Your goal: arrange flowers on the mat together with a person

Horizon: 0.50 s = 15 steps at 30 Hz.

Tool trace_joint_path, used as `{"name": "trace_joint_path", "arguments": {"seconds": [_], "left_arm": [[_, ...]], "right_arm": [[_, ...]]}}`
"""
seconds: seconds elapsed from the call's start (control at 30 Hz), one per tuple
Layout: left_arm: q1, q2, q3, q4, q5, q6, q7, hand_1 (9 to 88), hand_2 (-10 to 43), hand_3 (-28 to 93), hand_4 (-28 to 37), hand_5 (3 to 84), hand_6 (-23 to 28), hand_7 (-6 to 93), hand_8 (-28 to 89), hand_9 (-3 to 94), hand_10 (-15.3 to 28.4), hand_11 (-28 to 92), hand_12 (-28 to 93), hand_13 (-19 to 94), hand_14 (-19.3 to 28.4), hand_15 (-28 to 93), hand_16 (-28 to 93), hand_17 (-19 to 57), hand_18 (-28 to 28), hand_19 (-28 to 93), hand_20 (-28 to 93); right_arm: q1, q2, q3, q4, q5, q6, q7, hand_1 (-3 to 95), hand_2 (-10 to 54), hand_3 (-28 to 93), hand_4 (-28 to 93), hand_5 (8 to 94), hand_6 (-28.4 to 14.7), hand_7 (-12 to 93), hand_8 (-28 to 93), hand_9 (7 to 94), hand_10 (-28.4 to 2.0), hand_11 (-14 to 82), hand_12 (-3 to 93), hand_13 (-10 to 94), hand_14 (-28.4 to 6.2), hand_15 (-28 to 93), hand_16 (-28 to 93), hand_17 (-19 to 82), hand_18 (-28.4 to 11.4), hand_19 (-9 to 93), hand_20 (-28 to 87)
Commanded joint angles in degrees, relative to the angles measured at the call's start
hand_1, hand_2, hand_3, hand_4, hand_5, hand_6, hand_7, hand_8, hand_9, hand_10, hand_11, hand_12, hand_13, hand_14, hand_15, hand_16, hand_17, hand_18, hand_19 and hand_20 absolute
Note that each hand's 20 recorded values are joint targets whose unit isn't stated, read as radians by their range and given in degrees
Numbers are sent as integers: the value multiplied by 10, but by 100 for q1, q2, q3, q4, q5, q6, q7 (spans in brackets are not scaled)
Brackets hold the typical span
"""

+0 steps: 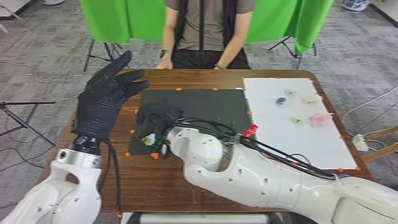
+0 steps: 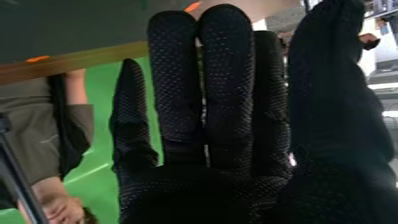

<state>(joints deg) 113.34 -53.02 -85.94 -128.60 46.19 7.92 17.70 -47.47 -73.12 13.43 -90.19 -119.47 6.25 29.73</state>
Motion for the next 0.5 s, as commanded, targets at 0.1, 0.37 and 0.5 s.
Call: {"name": "trace_joint_path", "arguments": {"seconds": [0.1, 0.37, 0.5], "left_arm": [[751, 100, -323, -305, -73, 446, 246, 213, 65, 782, -279, 343, 65, 89, -81, 380, 197, 210, 115, 305, 266, 475, -68, -37, 284, 662, -46], [1449, -15, -751, -452, -145, 754, 441, 212, 65, 780, -281, 342, 64, 88, -81, 379, 196, 210, 115, 306, 263, 472, -69, -41, 283, 652, -44], [1735, -130, -911, -427, -257, 972, 498, 209, 65, 779, -282, 341, 61, 85, -81, 379, 195, 209, 114, 306, 261, 467, -70, -51, 276, 626, -47]], "right_arm": [[-470, -174, 967, -261, 10, -195, -431, 596, -95, 312, -271, 630, 86, 202, -171, 801, -71, 363, 190, 676, -64, 543, 184, 159, -200, 557, 241], [-1334, -104, 2768, -1030, 1079, -872, -396, 515, -95, 437, -282, 616, 73, 196, -169, 764, -90, 326, 177, 629, -82, 531, 163, 138, -191, 550, 238], [-2225, -111, 4117, -1696, 2162, -1399, -257, 427, -95, 533, -283, 595, 55, 186, -166, 710, -107, 282, 161, 580, -109, 499, 140, 110, -192, 519, 225]]}}
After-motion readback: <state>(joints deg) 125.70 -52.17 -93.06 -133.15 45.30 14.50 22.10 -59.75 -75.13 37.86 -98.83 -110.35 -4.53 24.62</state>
